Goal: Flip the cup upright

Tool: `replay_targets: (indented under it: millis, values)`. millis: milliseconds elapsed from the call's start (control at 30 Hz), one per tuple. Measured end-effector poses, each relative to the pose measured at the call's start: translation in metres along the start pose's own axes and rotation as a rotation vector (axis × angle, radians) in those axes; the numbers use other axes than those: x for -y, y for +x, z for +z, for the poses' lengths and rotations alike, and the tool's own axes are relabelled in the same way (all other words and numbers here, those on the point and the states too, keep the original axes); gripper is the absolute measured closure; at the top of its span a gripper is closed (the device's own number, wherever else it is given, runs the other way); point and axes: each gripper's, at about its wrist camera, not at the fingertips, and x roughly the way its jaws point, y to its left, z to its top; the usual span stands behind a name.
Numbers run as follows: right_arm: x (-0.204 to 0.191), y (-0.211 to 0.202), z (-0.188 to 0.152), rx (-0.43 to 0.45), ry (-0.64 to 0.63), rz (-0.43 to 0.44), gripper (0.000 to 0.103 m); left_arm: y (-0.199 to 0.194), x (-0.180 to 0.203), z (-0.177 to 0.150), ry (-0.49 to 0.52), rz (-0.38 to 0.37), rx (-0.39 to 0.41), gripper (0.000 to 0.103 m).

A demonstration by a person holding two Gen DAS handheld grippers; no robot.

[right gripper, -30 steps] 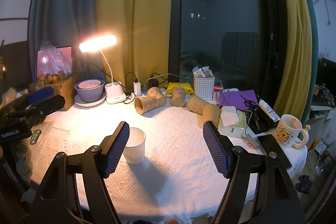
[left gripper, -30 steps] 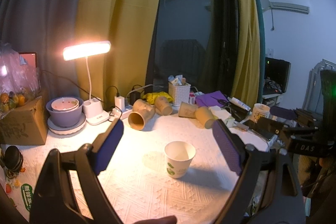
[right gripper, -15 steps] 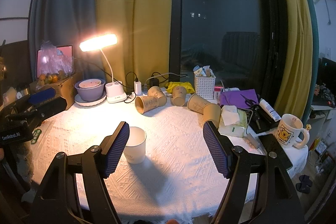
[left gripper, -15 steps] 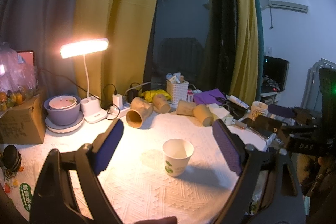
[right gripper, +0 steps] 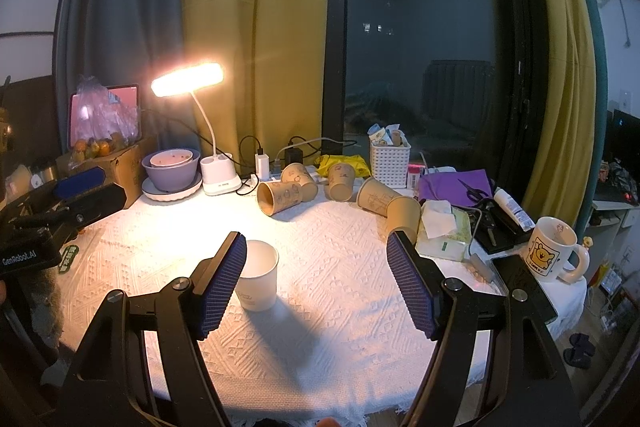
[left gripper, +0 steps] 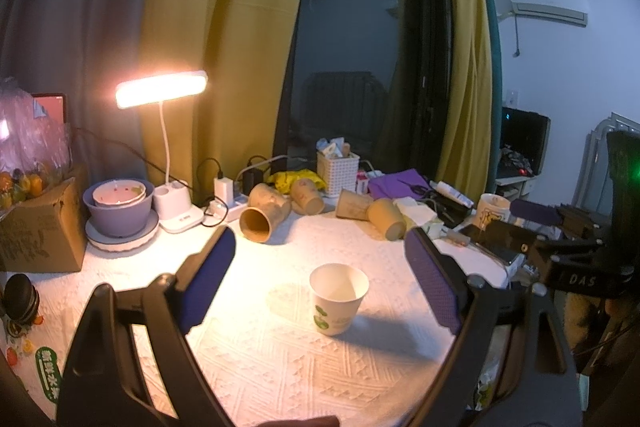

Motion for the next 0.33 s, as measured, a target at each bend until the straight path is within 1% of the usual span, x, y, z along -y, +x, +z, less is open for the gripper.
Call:
replay_targets:
  millis: [200, 333]
  values:
    - [-0.0009, 0.0008, -0.0004, -0.003, -0.002, 0.0, 0.027, 0.0025, -0.0008, -0.0019, -0.006, -0.01, -0.011, 0.015]
    - [-0.0006, 0.001, -0.0001, -0.004, -0.002, 0.0, 0.027, 0.002, 0.0001, -0.0027, -0.004, -0.027, -0.001, 0.015]
